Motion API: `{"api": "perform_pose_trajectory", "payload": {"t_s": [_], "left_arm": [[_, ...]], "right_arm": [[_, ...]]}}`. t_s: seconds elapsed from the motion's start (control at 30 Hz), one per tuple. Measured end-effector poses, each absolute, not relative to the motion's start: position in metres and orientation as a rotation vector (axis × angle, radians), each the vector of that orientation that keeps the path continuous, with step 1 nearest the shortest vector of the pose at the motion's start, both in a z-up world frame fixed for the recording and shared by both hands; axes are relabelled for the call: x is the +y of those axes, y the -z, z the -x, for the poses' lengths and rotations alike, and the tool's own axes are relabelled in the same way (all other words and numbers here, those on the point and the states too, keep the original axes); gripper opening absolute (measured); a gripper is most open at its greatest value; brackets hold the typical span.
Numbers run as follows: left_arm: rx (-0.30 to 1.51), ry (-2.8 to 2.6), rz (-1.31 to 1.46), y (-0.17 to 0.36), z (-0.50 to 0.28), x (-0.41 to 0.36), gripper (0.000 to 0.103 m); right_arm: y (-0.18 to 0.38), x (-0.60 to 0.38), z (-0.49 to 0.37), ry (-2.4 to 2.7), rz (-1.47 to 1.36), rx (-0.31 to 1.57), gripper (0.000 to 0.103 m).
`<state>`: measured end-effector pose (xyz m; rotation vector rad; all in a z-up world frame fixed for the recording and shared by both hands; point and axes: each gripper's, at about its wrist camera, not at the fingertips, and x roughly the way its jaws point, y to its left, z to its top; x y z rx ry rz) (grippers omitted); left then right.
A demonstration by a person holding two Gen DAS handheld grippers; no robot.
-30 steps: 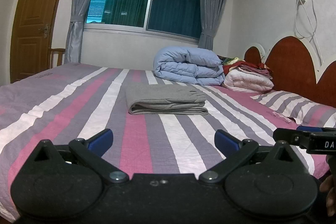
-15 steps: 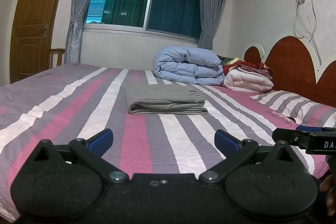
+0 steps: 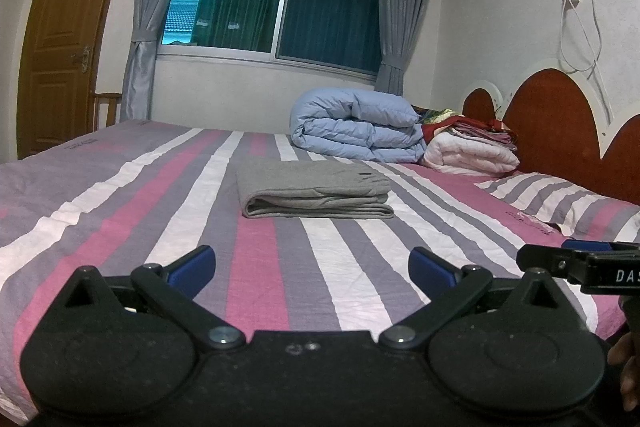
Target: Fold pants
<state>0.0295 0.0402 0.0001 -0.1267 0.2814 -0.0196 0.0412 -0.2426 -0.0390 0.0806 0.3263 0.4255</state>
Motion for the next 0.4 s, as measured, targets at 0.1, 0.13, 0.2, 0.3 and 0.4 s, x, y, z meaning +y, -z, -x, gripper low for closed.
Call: {"api": "perform_pose_trajectory", "payload": {"t_s": [0.1,0.13,0.2,0.3,0.4], "left_arm": [[0.256,0.027,0.116,0.0001,-0.0275,0.0385,0.097],[0.250,0.029,0.111,0.0002,-0.0267,0.0373,0.097],[0.249,0.033,0.102,0.0004,-0.0264,0.0355,0.096],[0.247,0.044,0.097,0.0003,-0.0268,0.0346,0.096],[0.252,0.044,0.103,0.0009,-0.0277,0.0352,0.096]], "right_arm": [[0.0385,-0.2426,-0.0415,-0.425,-0.081,0.326,0.103],[0.0388,-0.2428,-0.0412,-0.426,-0.081,0.326,0.103],[0.0389,-0.2430,-0.0412,-0.426,-0.081,0.327,0.103],[0.0387,-0.2431,-0.0411,-0.425,-0.079,0.326,0.103],[0.0387,-0.2433,-0.0411,-0.426,-0.079,0.326,0.103]]}}
